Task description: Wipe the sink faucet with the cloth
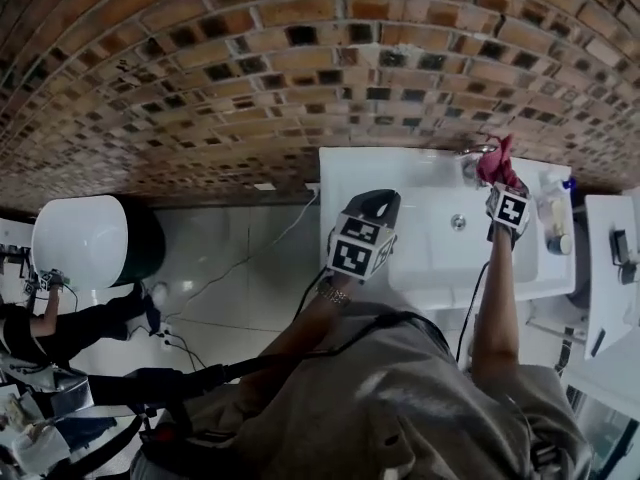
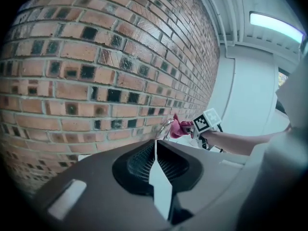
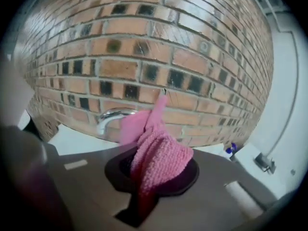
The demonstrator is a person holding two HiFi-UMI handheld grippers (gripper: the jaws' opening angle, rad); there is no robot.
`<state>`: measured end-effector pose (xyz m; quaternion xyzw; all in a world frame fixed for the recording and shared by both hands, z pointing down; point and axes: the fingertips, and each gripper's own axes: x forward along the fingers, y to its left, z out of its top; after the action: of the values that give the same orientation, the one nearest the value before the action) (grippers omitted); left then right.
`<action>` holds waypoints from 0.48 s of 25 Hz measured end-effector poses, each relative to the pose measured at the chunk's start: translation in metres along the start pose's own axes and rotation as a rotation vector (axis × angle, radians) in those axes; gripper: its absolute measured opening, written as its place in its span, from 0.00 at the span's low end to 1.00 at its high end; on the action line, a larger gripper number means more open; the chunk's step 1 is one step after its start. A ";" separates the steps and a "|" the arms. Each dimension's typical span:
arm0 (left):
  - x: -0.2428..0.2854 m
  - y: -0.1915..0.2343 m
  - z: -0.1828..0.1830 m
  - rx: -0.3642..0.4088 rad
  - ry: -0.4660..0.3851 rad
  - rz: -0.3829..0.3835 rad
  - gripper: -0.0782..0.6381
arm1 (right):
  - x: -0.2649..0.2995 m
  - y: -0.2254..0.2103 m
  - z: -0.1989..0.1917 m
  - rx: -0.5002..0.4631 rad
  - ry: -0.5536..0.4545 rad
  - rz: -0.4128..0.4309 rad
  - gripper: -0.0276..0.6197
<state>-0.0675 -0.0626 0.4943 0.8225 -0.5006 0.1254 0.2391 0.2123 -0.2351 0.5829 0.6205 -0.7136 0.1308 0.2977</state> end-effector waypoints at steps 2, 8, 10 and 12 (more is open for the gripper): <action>0.007 -0.013 -0.012 -0.002 0.031 -0.040 0.15 | -0.035 0.023 -0.014 0.064 -0.019 0.082 0.10; 0.030 -0.078 -0.059 0.000 0.127 -0.214 0.15 | -0.143 0.111 -0.063 0.328 -0.038 0.270 0.10; 0.031 -0.104 -0.077 0.011 0.160 -0.269 0.15 | -0.181 0.123 -0.076 0.340 -0.043 0.277 0.10; 0.029 -0.121 -0.089 0.037 0.178 -0.296 0.15 | -0.211 0.127 -0.082 0.320 -0.064 0.268 0.10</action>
<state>0.0562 0.0083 0.5507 0.8772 -0.3485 0.1703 0.2830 0.1224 0.0058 0.5469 0.5634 -0.7688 0.2612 0.1524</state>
